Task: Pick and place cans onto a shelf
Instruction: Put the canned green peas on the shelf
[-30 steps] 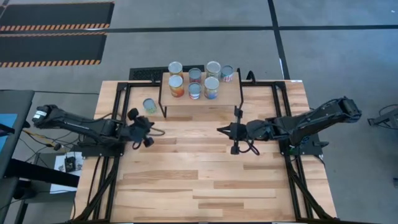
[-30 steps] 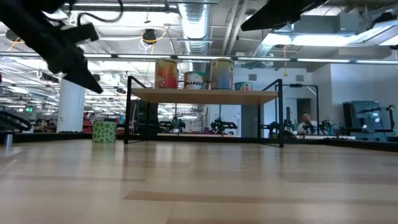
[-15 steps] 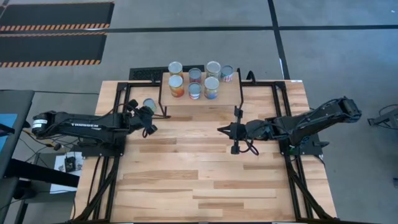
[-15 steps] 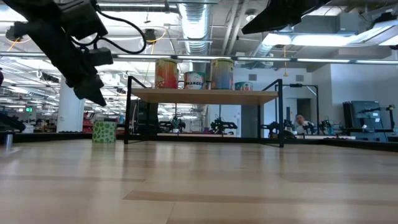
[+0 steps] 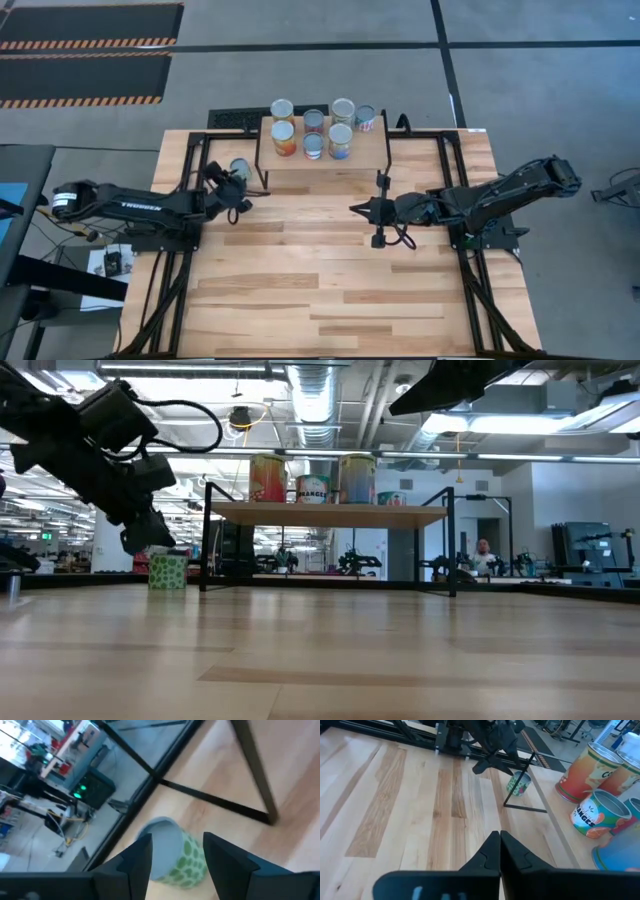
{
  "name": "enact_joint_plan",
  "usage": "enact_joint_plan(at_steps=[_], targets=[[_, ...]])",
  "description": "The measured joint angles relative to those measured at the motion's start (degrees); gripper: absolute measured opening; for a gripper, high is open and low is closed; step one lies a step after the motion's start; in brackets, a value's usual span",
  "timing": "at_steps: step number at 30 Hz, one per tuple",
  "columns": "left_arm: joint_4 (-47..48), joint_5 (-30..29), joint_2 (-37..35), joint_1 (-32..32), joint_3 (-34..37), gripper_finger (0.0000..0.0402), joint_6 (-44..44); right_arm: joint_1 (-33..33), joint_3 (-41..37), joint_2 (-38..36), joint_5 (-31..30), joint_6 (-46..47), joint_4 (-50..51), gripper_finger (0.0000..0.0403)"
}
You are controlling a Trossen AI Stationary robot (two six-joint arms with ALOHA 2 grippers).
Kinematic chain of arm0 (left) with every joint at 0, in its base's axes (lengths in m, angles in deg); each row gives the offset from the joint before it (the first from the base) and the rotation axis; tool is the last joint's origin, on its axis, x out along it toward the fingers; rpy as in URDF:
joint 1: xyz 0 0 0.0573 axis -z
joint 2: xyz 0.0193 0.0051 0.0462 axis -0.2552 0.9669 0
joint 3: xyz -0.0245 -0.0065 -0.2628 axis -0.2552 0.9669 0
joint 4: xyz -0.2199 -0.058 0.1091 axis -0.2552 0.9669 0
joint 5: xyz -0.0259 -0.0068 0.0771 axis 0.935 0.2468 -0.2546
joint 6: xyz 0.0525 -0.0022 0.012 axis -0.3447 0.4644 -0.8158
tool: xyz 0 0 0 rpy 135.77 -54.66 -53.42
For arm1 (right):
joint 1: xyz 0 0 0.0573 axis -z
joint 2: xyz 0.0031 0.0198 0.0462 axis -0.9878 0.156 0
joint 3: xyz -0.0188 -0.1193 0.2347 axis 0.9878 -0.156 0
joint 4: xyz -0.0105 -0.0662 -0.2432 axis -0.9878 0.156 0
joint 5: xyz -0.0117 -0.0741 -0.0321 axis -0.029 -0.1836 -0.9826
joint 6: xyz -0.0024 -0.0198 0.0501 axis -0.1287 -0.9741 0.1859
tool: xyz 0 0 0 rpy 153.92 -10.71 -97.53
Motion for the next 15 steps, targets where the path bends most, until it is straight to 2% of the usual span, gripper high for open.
enact_joint_plan(at_steps=[10, 15], targets=[[-1.04, 11.00, 0.02, -11.28, 0.38, 0.0153, -3.79, 0.02, 0.00, 0.00, 0.17, 0.02, -0.08, 0.0010], [-1.18, 15.58, 0.02, -14.26, 0.38, 0.0143, -4.41, 0.02, 0.00, 0.00, 0.18, 0.01, -0.12, 0.0015]])
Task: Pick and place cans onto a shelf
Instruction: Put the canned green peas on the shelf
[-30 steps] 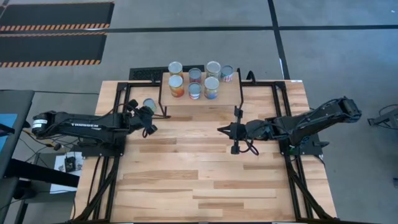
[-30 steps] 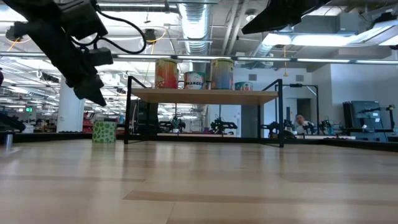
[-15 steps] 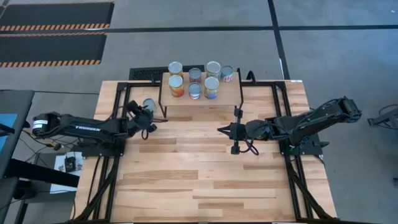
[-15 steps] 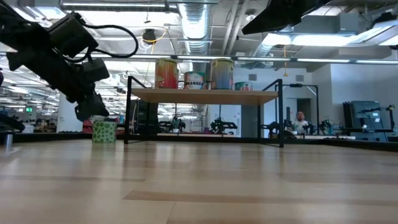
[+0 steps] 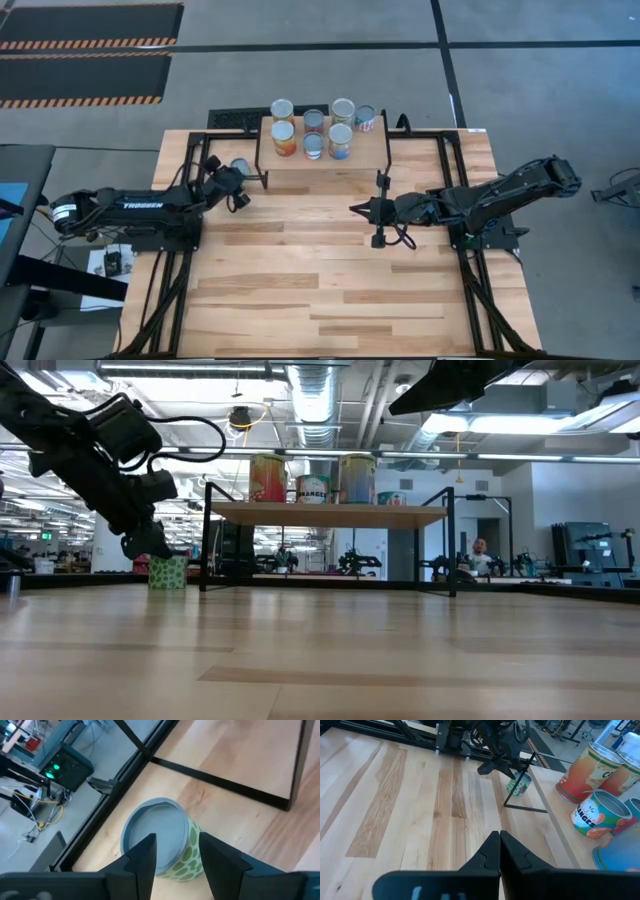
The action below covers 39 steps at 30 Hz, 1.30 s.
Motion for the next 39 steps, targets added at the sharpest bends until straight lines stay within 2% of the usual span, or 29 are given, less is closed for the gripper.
enact_joint_plan(at_steps=[5, 9, 15, 21, 26, 33, 39], targets=[[-0.01, 1.64, 0.00, -1.79, -0.02, 0.0120, -1.58, 0.00, 0.00, 0.00, 0.01, 0.01, -0.02, 0.0012], [-1.19, 5.92, 0.02, -3.61, -0.02, 0.0093, -3.20, 0.00, 0.00, 0.02, 0.01, -0.03, -0.07, 0.0010], [-1.84, 6.11, 0.02, -5.33, -0.02, 0.0063, -5.33, 0.00, 0.00, 0.02, 0.01, -0.03, -0.07, 0.0016], [-0.97, 8.21, 0.02, -5.37, -0.57, 0.0006, -6.57, 0.00, 0.00, 0.02, 0.01, -0.33, -0.07, 0.0010], [3.28, 8.63, 0.02, -5.35, -2.91, 0.0001, -4.97, 0.00, 0.00, 0.02, 0.01, -0.47, -0.07, 0.0013], [4.13, 10.59, 0.02, -4.53, -3.69, 0.0001, -1.59, 0.00, 0.00, 0.02, 0.01, -0.49, -0.04, 0.0011], [7.28, 7.18, 0.00, -0.68, -3.78, 0.0001, 3.38, 0.00, 0.00, 0.02, 0.01, -0.51, -0.04, 0.0012]])
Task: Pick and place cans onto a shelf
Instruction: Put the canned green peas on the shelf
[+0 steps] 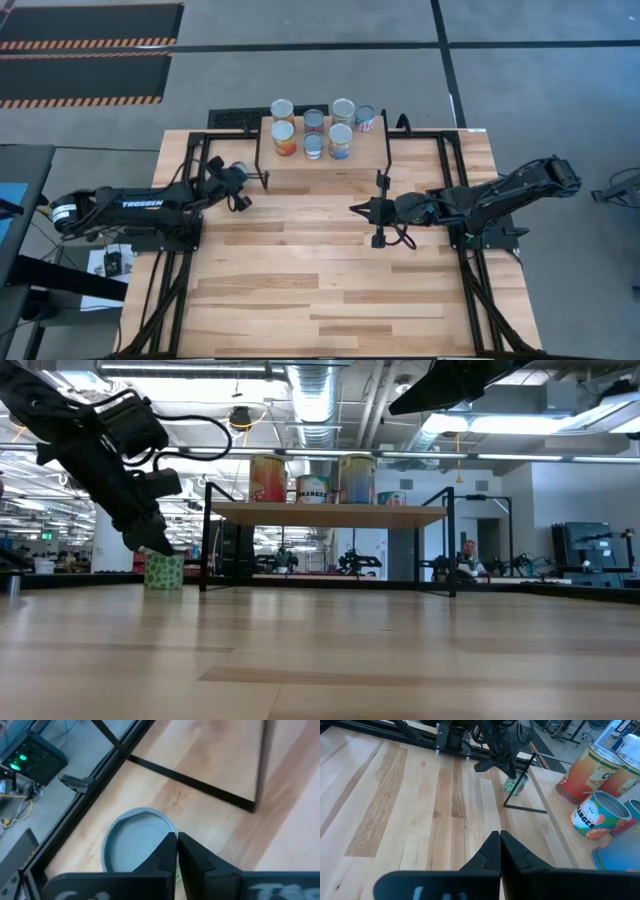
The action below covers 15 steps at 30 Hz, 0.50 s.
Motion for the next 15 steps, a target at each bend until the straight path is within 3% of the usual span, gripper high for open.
enact_joint_plan(at_steps=[6, 9, 15], targets=[[2.68, -0.92, 0.00, 5.73, 0.00, 0.0000, 6.70, 0.00, 0.00, 0.00, 0.00, 0.00, 0.02, 0.0011], [3.30, -4.60, 0.00, 8.43, 0.00, 0.0000, 9.25, 0.00, 0.00, 0.00, 0.02, -0.07, 0.02, 0.0010], [7.27, -6.01, 0.00, 9.26, -2.21, 0.0000, 10.57, 0.00, 0.00, 0.00, 0.02, -0.15, 0.02, 0.0013]])
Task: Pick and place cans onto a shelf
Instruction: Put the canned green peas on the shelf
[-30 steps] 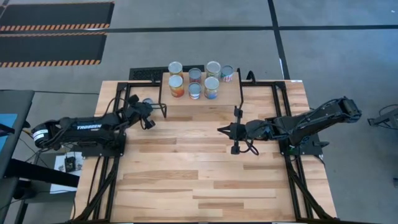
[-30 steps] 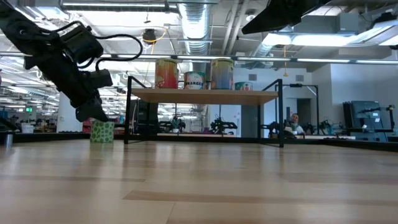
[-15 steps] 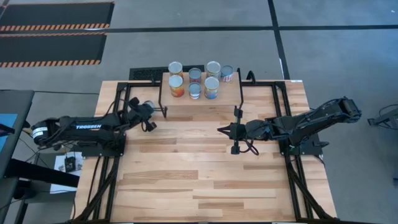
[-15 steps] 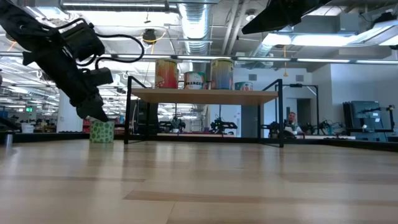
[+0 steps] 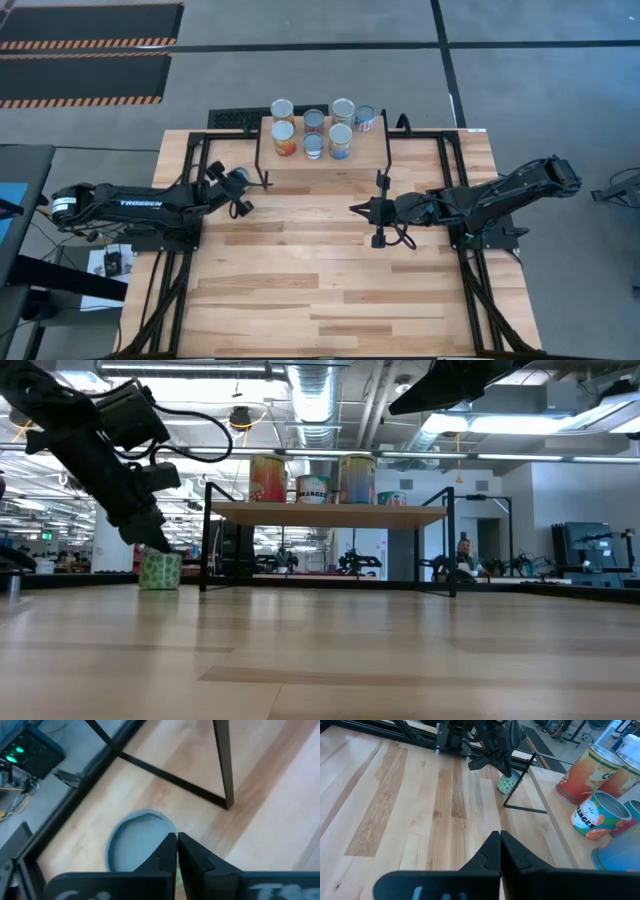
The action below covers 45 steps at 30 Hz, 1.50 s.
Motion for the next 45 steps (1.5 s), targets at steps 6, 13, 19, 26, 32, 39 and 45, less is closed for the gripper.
enact_joint_plan(at_steps=[6, 13, 19, 26, 32, 39, 45], targets=[[2.54, -1.59, -0.02, 0.00, -3.38, 0.0015, -0.30, 0.00, 0.00, 0.00, 0.22, 0.02, 0.04, 0.0010], [5.69, 0.68, 0.00, -0.79, -3.94, 0.0088, -0.30, -0.02, 0.00, 0.00, 1.38, 0.02, 0.11, 0.0013], [4.96, 0.95, 1.82, -3.62, -3.49, 0.0132, -0.33, 0.00, 0.00, 0.00, 1.36, 0.04, 0.07, 0.0011], [2.64, 1.43, 9.31, -5.38, -3.46, 0.0130, -3.06, 0.00, 0.00, 0.00, 1.38, 0.06, -0.04, 0.0011], [-0.25, 0.99, 12.96, -5.42, -3.75, 0.0070, -4.42, 0.00, 0.00, 0.00, 1.38, 0.22, -0.04, 0.0012], [9.45, 3.79, 9.56, -1.92, -7.03, 0.0009, 0.69, 0.00, 0.00, 0.00, 1.39, 0.19, 0.03, 0.0012], [17.88, 9.27, 4.73, 7.64, -10.00, 0.0003, 10.76, -0.36, 0.02, 0.00, 1.38, 0.20, 0.36, 0.0011]])
